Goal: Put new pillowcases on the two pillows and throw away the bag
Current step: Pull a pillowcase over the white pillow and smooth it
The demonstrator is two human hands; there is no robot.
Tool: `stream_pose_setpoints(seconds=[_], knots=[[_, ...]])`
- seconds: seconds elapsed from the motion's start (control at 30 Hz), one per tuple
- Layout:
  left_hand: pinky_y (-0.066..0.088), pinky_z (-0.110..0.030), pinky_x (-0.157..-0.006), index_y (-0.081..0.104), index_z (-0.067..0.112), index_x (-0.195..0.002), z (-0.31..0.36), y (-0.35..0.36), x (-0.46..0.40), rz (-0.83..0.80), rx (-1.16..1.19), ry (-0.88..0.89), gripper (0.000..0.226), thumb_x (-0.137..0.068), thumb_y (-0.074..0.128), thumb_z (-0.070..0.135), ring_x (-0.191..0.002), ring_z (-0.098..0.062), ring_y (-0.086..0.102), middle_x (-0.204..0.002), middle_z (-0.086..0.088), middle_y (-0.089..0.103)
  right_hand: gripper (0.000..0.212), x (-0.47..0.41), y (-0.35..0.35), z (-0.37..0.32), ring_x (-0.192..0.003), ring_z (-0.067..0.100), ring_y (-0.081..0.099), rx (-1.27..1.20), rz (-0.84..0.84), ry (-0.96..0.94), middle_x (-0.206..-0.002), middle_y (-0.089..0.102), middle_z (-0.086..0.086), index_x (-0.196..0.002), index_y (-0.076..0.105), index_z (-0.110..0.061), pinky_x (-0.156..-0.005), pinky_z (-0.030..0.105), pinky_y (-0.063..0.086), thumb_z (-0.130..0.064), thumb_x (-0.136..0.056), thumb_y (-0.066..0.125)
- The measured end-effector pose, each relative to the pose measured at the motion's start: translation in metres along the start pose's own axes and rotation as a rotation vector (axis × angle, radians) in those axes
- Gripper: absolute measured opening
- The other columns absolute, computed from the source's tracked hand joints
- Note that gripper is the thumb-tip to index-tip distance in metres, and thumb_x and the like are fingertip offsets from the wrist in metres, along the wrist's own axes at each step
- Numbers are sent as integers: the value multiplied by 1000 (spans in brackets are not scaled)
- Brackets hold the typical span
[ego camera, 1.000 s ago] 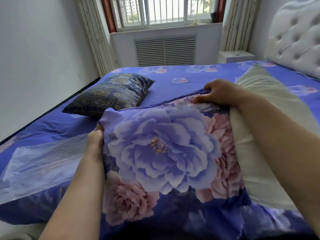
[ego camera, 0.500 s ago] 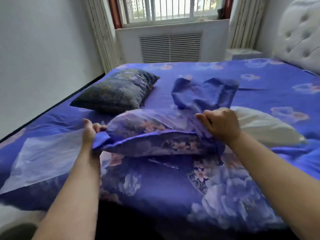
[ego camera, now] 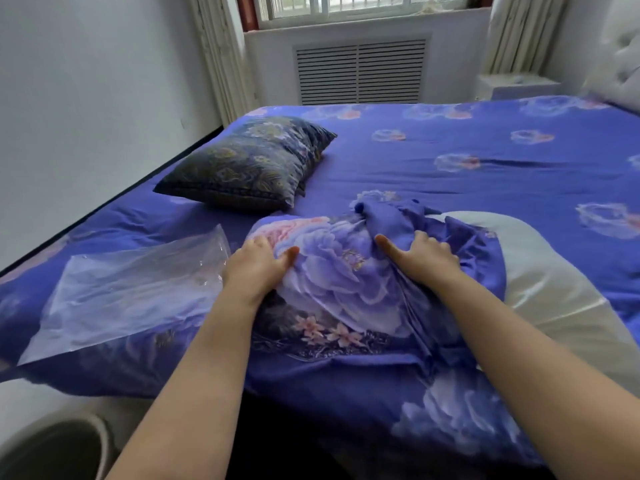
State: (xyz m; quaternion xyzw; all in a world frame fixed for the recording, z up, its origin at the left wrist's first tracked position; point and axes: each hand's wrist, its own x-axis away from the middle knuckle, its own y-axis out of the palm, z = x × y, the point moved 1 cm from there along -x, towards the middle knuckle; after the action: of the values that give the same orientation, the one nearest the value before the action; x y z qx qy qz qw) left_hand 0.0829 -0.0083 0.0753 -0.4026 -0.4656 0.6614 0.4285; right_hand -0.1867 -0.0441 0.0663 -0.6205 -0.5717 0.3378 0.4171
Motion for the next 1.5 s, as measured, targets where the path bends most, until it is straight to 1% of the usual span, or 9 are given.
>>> stream_pose_setpoints(seconds=[0.3,0.43,0.6,0.7,0.9,1.07,1.23,1.37,1.5], knots=[[43,-30,-70,62,11,-78,4,-30,-34,-152,-53,99,15,-86,53,21,-88,-30,61,-94,-16,67,79,19,16,-9,-106,34,57,80,183,-315,-113,64,13,-112,56,-10,-86,41,43,-78,-75,42],[46,-38,-90,64,8,-93,18,-45,-51,-167,-84,96,31,-95,47,34,-100,-33,58,-102,-14,64,77,27,25,-14,-109,33,56,17,176,-346,-117,63,13,-119,51,-9,-86,39,41,-74,-77,48],[46,-35,-85,60,11,-83,26,-30,-42,-321,-204,58,52,-89,45,60,-82,-25,59,-79,-5,64,81,28,24,-13,-115,32,54,-55,162,-346,-126,59,10,-132,43,-11,-91,39,41,-70,-77,53],[46,-34,-84,63,10,-107,21,-20,-36,-269,-211,83,46,-88,56,50,-97,-28,60,-103,-12,66,77,29,26,-12,-112,32,55,-42,182,-354,-121,61,10,-128,46,-11,-90,39,40,-68,-78,54],[31,-22,-47,64,5,-87,28,-42,-40,-390,49,38,25,-93,54,28,-52,-21,41,-62,-8,53,76,30,27,-12,-112,32,54,-30,191,-367,-120,60,10,-129,45,-10,-90,40,39,-67,-79,53],[26,-22,-46,57,7,-80,33,-43,-42,-457,183,-1,25,-95,51,27,-50,-19,32,-67,-8,44,85,27,31,-10,-118,28,51,-6,179,-377,-126,57,9,-136,40,-10,-97,38,35,-72,-78,48],[20,-10,-35,46,16,-64,76,-38,-32,-451,652,-9,36,-97,50,30,-29,-7,26,-52,-1,30,75,25,47,-18,-117,24,51,82,137,-440,-125,57,4,-129,45,-16,-99,39,34,-71,-78,46],[37,-22,-51,62,7,-78,97,5,-1,-362,435,140,34,-96,48,32,-64,-29,61,-70,-18,62,72,23,53,-11,-120,26,50,-19,88,-436,-133,53,4,-140,36,-22,-97,39,35,-54,-80,59],[35,-33,-65,60,9,-82,76,26,7,-224,145,214,29,-95,44,29,-94,-36,60,-99,-21,66,55,34,53,-31,-126,26,48,-278,411,-638,-137,51,11,-132,52,-15,-103,39,37,-31,-80,56]])
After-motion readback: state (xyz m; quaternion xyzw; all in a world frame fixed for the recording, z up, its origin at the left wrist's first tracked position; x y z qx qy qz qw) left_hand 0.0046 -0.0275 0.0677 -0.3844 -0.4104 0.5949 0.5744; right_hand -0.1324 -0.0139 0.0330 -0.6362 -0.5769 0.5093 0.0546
